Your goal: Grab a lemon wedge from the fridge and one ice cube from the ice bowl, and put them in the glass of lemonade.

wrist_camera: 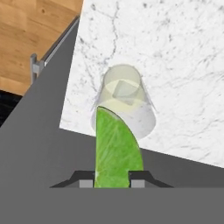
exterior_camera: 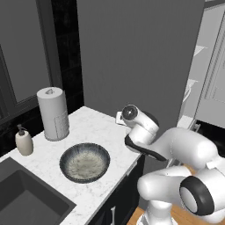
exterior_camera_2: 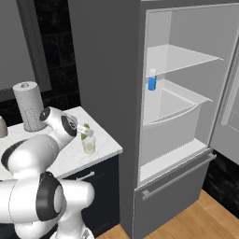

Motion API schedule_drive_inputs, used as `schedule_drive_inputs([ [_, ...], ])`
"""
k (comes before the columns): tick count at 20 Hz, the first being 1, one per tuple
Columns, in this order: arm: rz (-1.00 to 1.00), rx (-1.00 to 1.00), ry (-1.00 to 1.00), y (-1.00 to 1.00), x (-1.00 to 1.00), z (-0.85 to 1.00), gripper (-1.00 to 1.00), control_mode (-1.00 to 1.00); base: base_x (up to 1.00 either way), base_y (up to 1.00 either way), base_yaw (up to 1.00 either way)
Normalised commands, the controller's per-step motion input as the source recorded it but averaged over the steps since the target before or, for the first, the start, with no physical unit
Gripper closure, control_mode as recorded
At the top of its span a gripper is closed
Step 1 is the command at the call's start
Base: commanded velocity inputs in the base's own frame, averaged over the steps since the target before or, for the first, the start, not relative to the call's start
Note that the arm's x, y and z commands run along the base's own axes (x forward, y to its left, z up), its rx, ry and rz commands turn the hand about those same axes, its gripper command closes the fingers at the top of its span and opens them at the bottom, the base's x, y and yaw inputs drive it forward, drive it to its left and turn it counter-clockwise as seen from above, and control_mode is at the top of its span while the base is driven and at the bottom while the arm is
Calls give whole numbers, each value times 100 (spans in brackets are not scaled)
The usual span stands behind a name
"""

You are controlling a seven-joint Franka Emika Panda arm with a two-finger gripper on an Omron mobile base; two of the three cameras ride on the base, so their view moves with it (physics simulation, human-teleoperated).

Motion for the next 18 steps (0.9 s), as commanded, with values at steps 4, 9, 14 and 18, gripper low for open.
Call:
schedule_drive_inputs([
  [4,0,-2,-6,0,7,-24,100,-100,0,0,0],
  [9,0,-3,-7,0,12,-29,100,-100,0,0,0],
  [14,0,0,-3,0,3,-14,100,-100,0,0,0],
  [18,0,0,0,0,12,0,100,-100,0,0,0],
])
